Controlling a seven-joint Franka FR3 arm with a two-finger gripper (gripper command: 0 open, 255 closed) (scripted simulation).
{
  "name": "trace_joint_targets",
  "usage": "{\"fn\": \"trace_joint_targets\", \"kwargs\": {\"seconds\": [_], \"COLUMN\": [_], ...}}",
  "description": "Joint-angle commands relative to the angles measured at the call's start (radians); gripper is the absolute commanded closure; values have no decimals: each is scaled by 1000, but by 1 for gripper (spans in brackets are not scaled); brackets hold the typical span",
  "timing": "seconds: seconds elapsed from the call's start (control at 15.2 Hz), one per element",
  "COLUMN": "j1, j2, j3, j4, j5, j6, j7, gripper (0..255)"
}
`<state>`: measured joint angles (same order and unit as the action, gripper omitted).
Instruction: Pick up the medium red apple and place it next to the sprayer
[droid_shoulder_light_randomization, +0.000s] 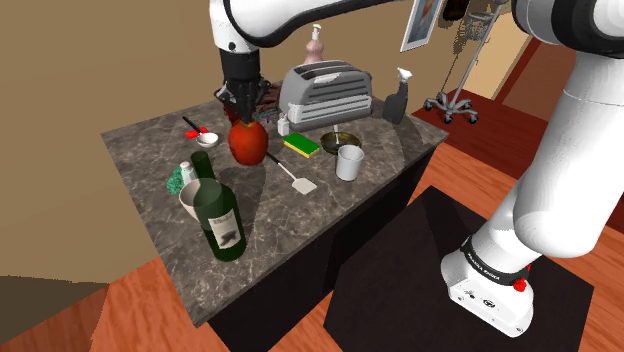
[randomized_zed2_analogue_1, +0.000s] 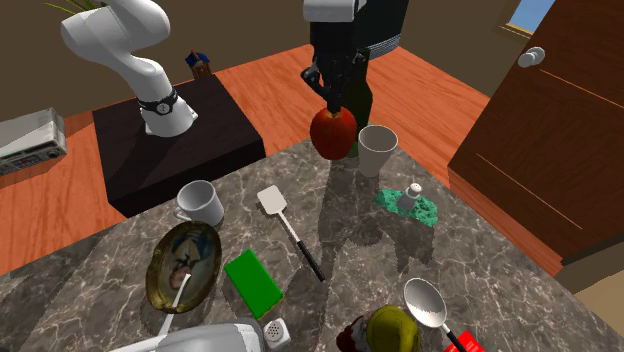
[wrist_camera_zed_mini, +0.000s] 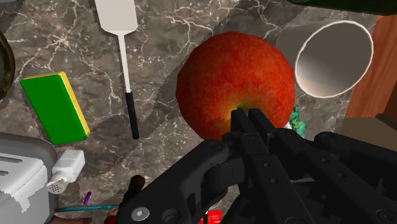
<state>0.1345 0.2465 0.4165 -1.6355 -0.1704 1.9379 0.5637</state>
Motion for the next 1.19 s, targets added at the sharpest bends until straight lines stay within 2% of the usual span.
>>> {"fn": "trace_joint_targets", "kwargs": {"seconds": [0.0,1.12], "j1": [-1,20], "j2": [-2,18], "j3": [0,7], "j4": [22,278], "j5": [2,0], "j6": [-24,-261], "j7": [-5,-19], "gripper": [255,255]}}
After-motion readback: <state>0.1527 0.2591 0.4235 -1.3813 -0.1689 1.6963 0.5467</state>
